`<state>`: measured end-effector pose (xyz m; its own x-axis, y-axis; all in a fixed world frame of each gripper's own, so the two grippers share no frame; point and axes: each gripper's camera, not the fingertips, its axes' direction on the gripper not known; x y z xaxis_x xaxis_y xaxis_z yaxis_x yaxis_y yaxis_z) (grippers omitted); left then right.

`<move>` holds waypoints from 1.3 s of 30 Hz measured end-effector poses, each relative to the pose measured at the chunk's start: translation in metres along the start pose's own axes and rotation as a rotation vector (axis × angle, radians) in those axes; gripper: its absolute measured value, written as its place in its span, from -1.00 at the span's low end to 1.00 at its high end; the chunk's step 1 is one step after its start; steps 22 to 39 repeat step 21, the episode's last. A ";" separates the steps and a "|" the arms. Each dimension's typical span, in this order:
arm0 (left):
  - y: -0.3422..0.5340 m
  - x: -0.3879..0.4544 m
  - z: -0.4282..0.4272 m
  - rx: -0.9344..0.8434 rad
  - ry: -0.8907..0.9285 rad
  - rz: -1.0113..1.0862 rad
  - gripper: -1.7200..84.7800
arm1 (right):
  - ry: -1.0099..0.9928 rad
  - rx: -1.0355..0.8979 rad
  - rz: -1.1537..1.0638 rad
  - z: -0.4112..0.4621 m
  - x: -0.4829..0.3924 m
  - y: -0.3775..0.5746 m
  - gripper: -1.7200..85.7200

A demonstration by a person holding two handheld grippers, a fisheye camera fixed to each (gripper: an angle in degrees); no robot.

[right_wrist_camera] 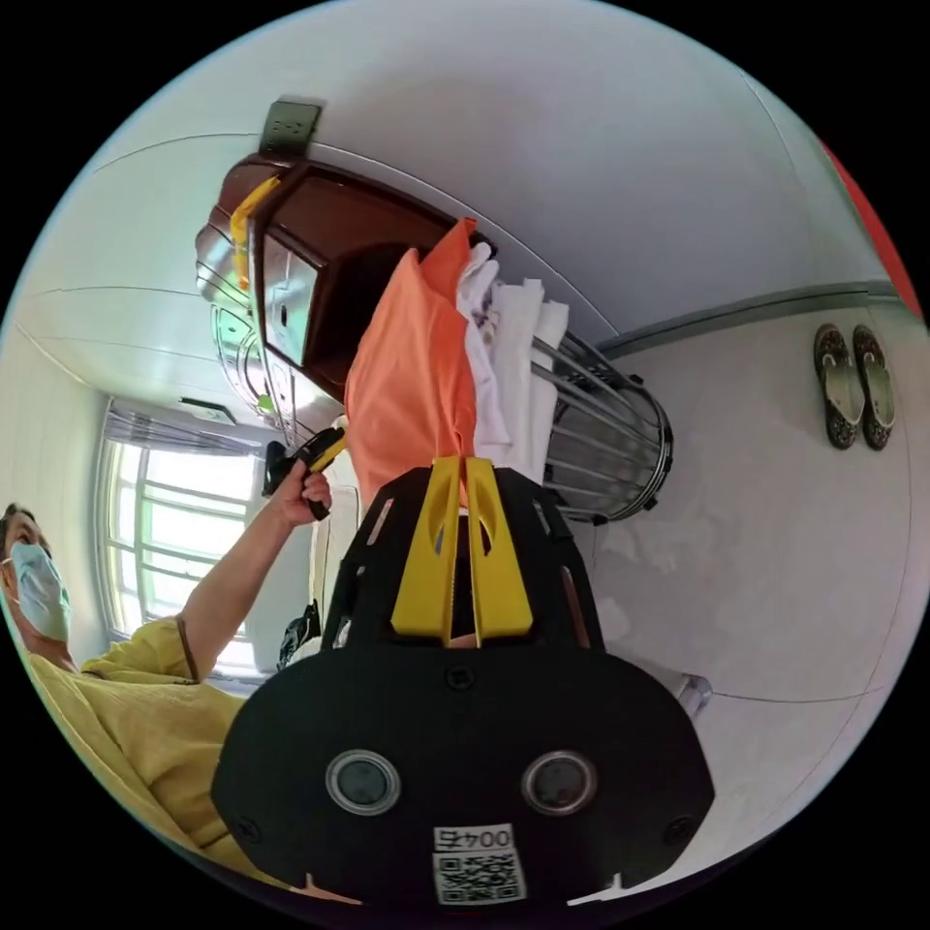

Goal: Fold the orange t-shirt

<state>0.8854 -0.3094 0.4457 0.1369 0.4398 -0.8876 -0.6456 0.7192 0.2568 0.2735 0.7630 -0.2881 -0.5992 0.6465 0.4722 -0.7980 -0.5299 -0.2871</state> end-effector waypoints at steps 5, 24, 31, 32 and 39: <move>0.024 0.013 -0.057 0.048 0.027 -0.018 -0.85 | 0.336 0.134 -0.166 0.015 -0.015 0.005 -0.85; 0.328 0.062 -0.340 0.302 -0.279 0.003 -0.92 | 0.185 -0.159 -1.124 0.307 -0.225 0.034 -0.97; 0.328 0.062 -0.340 0.302 -0.279 0.003 -0.92 | 0.185 -0.159 -1.124 0.307 -0.225 0.034 -0.97; 0.328 0.062 -0.340 0.302 -0.279 0.003 -0.92 | 0.185 -0.159 -1.124 0.307 -0.225 0.034 -0.97; 0.328 0.062 -0.340 0.302 -0.279 0.003 -0.92 | 0.185 -0.159 -1.124 0.307 -0.225 0.034 -0.97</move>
